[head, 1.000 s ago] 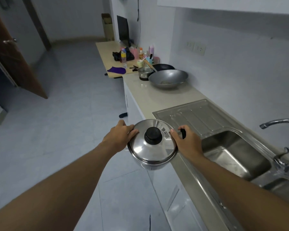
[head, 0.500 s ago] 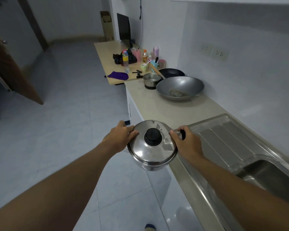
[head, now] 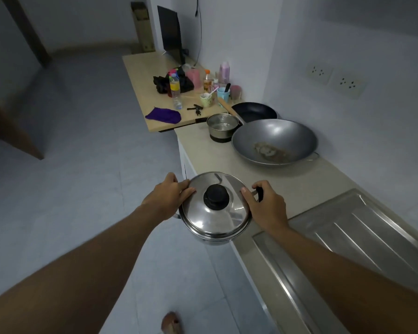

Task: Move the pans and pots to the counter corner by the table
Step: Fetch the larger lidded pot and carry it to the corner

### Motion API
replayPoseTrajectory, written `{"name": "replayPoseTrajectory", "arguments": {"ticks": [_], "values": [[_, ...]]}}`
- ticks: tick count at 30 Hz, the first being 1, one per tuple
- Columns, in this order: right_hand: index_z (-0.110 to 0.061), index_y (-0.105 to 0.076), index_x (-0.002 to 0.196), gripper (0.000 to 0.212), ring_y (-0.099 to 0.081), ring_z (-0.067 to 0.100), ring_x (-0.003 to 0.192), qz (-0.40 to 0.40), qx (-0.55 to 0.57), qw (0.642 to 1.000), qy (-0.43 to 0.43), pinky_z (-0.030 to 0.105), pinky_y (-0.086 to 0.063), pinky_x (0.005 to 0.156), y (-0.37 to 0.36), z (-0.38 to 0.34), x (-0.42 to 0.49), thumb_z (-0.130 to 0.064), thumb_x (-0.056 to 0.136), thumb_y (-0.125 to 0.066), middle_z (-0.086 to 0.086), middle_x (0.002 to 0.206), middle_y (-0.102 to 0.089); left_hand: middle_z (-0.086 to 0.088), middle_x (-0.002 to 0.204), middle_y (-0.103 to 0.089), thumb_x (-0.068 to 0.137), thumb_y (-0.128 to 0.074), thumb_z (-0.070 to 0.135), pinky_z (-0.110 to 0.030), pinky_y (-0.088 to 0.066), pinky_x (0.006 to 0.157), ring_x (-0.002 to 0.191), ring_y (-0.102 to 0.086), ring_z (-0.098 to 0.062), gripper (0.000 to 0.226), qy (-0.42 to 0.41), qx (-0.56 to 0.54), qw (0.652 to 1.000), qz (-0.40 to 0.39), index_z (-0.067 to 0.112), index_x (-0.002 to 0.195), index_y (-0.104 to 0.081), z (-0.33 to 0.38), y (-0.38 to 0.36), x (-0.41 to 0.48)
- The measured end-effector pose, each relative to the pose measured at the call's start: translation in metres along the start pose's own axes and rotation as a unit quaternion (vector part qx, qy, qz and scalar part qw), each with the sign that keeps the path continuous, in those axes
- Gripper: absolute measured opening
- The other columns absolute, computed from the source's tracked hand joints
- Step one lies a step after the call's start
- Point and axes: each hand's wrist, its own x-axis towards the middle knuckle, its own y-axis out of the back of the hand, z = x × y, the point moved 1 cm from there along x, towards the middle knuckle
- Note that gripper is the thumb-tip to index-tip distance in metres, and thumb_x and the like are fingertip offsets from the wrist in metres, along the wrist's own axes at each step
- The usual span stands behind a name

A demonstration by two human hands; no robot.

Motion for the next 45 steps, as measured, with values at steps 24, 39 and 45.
{"name": "replayPoseTrajectory", "arguments": {"ticks": [24,39,45], "values": [[-0.027,-0.056,0.093,0.023,-0.062,0.010,0.076,0.084,-0.025,0.981,-0.171,0.026,-0.043,0.064,-0.140,0.002,0.194,-0.050,0.094,-0.058,-0.013,0.078,-0.064,-0.003,0.109,-0.037,0.102,-0.038,0.053,-0.027,-0.045,0.060,0.087,-0.053,-0.023,0.049,-0.151,0.025,0.981,-0.115,0.019,0.135,-0.049,-0.102,0.007,0.322],[-0.024,-0.053,0.096,0.031,-0.054,0.015,0.071,0.116,-0.109,0.952,-0.261,0.030,-0.040,0.065,-0.191,-0.001,0.268,-0.055,0.093,-0.058,-0.011,0.076,-0.057,-0.008,0.114,-0.039,0.103,-0.031,0.051,-0.044,-0.049,0.092,0.097,-0.048,-0.025,0.050,-0.236,0.057,0.958,-0.152,0.019,0.137,-0.048,-0.120,-0.010,0.455],[-0.013,-0.063,0.127,0.046,-0.054,0.038,0.114,0.137,-0.305,0.911,-0.241,0.044,-0.048,0.093,-0.217,-0.026,0.265,-0.048,0.100,-0.049,0.021,0.126,-0.056,-0.023,0.154,-0.024,0.105,-0.021,0.031,-0.046,-0.037,0.097,0.125,-0.036,-0.039,0.045,-0.396,0.217,0.884,-0.120,0.013,0.146,-0.030,-0.117,-0.011,0.475]]}}
